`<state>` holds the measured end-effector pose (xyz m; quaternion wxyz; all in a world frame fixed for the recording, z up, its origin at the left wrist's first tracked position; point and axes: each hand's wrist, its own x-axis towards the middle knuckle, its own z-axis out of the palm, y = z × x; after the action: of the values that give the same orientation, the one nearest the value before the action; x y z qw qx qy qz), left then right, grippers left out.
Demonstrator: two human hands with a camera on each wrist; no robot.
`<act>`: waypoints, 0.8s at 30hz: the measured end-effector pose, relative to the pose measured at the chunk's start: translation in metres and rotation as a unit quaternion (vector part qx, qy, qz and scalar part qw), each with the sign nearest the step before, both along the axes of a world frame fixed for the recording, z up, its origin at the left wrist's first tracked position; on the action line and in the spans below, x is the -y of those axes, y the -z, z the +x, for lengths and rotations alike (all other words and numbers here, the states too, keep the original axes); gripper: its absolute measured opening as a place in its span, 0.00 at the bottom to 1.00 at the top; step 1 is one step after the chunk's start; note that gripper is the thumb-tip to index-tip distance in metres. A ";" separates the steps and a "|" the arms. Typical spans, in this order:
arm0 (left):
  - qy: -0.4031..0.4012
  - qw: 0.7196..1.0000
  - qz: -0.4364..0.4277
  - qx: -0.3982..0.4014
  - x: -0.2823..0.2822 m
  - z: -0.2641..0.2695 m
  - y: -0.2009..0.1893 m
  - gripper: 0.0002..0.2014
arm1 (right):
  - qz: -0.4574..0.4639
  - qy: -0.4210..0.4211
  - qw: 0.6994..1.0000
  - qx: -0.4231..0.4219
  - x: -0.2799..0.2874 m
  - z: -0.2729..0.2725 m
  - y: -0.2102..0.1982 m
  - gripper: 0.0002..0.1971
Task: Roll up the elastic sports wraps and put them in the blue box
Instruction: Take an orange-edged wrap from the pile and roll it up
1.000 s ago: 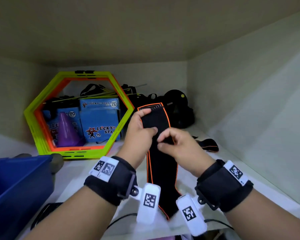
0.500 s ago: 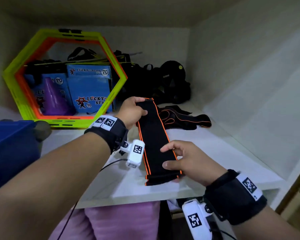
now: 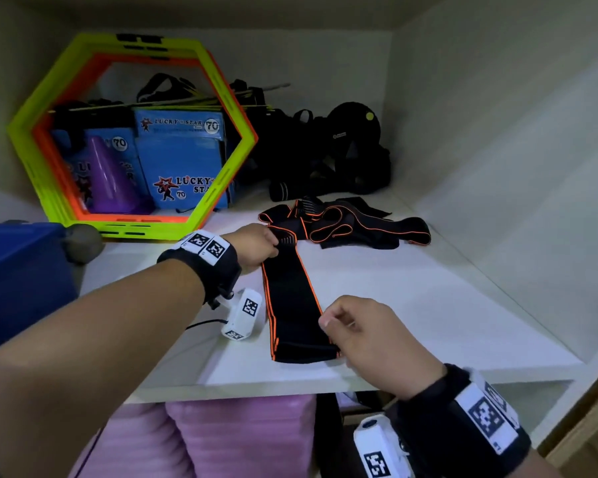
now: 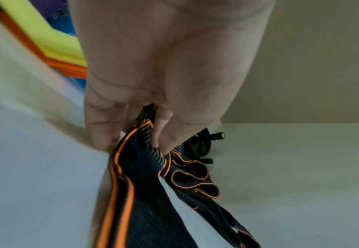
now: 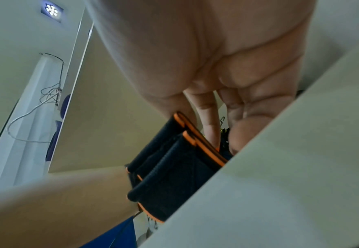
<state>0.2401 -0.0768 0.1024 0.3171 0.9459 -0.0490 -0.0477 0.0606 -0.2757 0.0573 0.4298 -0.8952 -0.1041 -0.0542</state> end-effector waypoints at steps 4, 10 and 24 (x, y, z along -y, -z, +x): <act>0.045 0.998 0.037 0.018 -0.017 -0.038 -0.017 0.08 | 0.036 0.005 0.999 0.000 0.004 0.001 -0.001 0.12; 0.109 0.994 -0.011 -0.027 -0.033 -0.121 -0.002 0.18 | 0.082 -0.002 0.996 -0.023 0.006 0.004 0.008 0.11; 0.077 0.984 -0.096 0.126 -0.041 -0.214 0.053 0.07 | -0.012 -0.078 0.997 0.023 0.008 -0.013 0.016 0.07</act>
<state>0.0259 -0.0355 0.0498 0.3928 0.9030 -0.1659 0.0522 0.0477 -0.2832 0.0413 0.4192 -0.8881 -0.1841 -0.0399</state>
